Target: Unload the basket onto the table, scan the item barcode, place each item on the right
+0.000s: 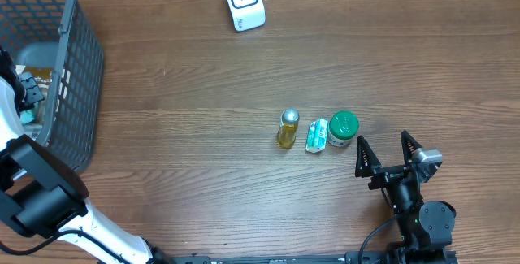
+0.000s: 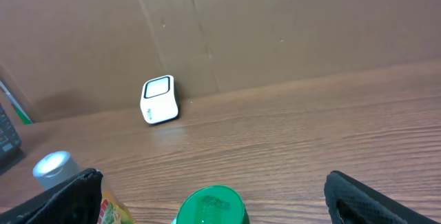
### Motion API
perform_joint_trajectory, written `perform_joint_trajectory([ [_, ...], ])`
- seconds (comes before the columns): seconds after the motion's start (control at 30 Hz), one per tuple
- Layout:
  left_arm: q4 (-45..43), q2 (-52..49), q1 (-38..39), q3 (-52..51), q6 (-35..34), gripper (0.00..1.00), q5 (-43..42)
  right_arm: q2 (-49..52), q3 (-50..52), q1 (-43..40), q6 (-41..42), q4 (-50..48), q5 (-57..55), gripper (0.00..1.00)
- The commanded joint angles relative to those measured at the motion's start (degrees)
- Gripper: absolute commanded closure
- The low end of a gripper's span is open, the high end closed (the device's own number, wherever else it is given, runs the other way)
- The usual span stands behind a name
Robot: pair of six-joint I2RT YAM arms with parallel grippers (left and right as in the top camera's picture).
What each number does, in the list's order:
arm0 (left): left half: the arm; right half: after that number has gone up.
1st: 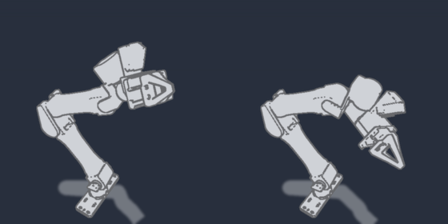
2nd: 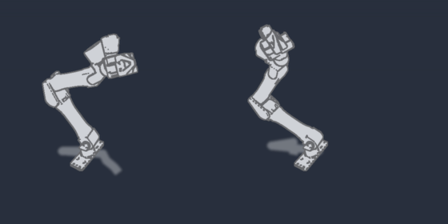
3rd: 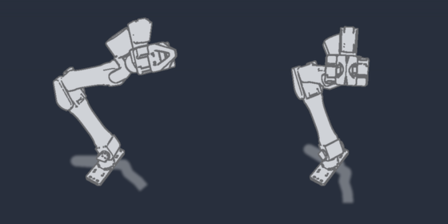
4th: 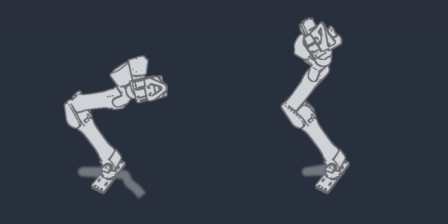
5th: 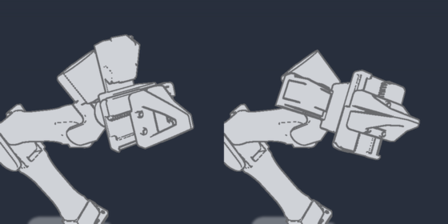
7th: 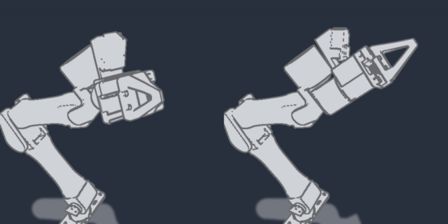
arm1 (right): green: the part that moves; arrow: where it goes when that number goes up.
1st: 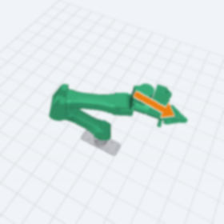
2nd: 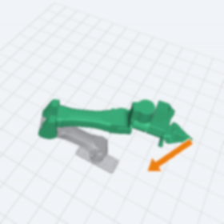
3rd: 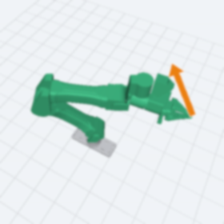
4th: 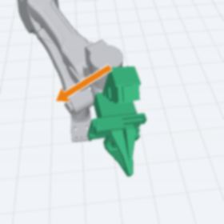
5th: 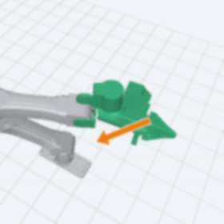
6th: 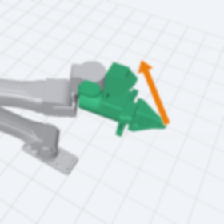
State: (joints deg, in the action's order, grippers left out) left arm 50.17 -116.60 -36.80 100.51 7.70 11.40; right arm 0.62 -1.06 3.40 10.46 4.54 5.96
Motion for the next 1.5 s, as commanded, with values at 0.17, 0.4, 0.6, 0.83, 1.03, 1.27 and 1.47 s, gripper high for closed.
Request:
perform_joint_trajectory([
  [0.17, -0.5, 0.4, -0.4, -1.0, 1.1, 0.94, 1.1, -0.5, 0.6, -0.3, 0.0, -0.2, -0.3, 0.00],
  [0.4, -0.8, 0.1, -0.5, -1.0, 1.1, 0.77, 1.0, -0.5, 0.6, -0.3, 0.0, -0.3, -0.3, 0.00],
  [0.6, -3.1, -0.2, -0.6, -1.0, 1.1, 0.22, -0.9, -0.5, 0.6, -0.3, 0.0, -0.3, -0.3, 0.00],
  [0.83, -5.5, -0.3, -1.0, -1.0, 4.7, 0.00, -3.7, -0.5, 0.6, -0.3, 0.0, -0.2, -0.3, 0.00],
  [1.03, -6.7, -2.5, -1.4, -1.0, 10.3, 0.00, -6.5, -0.5, 0.6, -0.3, 0.0, -0.3, -0.3, 0.00],
  [1.27, -7.9, -7.9, -1.5, -1.0, 11.6, 0.00, -5.1, -0.5, 0.6, -0.3, 0.0, -0.2, -0.3, 0.00],
  [1.47, -6.8, -12.1, -1.5, -1.0, 11.9, 0.00, -5.0, -0.5, 0.6, -0.3, 0.0, -0.2, -0.3, 0.00],
])
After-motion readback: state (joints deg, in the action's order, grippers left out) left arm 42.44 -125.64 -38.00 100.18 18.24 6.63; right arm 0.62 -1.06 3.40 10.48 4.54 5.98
